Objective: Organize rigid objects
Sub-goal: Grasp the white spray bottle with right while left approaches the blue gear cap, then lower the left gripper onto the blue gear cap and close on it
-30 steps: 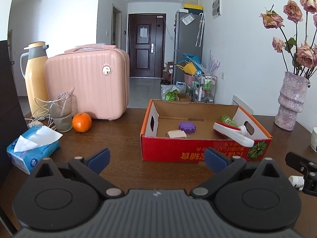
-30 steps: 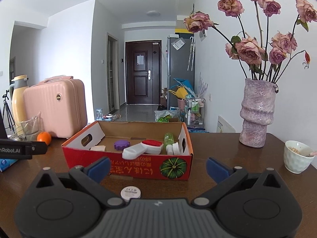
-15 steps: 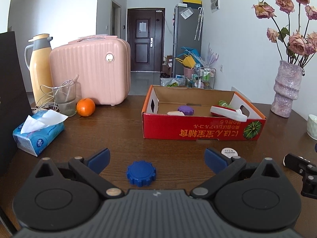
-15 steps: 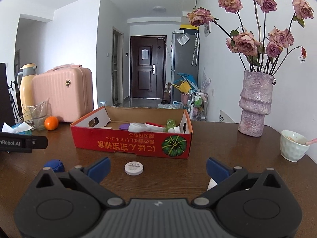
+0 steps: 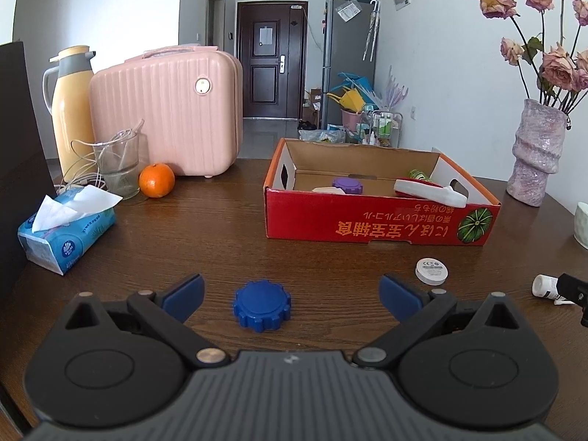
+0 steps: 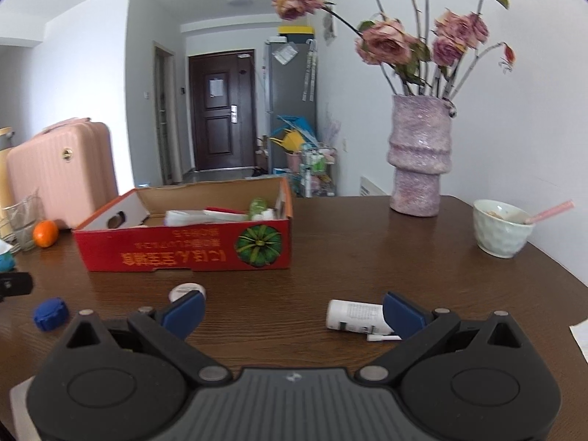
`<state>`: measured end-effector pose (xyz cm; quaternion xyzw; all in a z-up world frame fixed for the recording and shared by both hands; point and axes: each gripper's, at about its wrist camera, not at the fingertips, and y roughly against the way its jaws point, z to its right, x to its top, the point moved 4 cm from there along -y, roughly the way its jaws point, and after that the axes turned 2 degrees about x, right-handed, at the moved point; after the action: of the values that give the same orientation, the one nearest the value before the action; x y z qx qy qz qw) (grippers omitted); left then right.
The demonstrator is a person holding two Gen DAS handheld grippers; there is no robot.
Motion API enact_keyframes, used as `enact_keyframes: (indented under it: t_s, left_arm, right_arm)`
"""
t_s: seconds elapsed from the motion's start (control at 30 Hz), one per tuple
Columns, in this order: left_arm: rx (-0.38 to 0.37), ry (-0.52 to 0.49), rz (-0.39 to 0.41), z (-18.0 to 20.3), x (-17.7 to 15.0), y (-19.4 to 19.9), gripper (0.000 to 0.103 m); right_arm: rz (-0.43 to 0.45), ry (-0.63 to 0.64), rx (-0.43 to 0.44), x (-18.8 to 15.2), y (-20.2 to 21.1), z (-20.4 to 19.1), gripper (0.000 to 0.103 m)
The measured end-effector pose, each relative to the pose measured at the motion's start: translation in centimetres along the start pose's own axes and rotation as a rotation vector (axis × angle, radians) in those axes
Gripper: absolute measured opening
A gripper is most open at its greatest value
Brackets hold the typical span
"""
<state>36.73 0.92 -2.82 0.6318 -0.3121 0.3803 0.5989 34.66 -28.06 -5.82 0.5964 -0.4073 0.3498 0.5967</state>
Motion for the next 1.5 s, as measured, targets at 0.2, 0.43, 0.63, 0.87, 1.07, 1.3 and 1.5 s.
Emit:
enact_keyframes:
  t_s: [0.2,0.43,0.63,0.87,1.07,1.3,1.5]
  left_arm:
    - [-0.001,0.011,-0.005,-0.2,0.0,0.0,0.103]
    - [-0.005,0.018,-0.009,-0.3,0.0,0.0,0.103]
    - [-0.001,0.022,-0.018,-0.4,-0.1,-0.2,0.103]
    - [0.005,0.031,-0.030,-0.6,-0.1,-0.5,0.103]
    - [0.004,0.034,-0.039,-0.7,-0.1,-0.7,0.103]
    - [0.003,0.037,-0.042,-0.8,-0.2,-0.8,0.103]
    - [0.006,0.039,-0.042,-0.9,-0.1,-0.8,0.103]
  right_arm:
    - [-0.046,-0.024,-0.084,-0.4,-2.3,2.3,0.103]
    - [-0.098,-0.047,-0.168,-0.8,-6.0,4.5,0.103]
    - [-0.129,-0.041,-0.213,-0.7,-8.5,4.9,0.103]
    - [-0.157,-0.042,-0.220,-0.6,-10.2,4.7,0.103]
    - [-0.191,-0.066,-0.243,-0.7,-11.3,5.4,0.103]
    - [-0.238,-0.121,-0.211,-1.2,-12.2,6.3,0.102]
    - [-0.218,-0.124,-0.193,-1.1,-11.8,6.3,0.097]
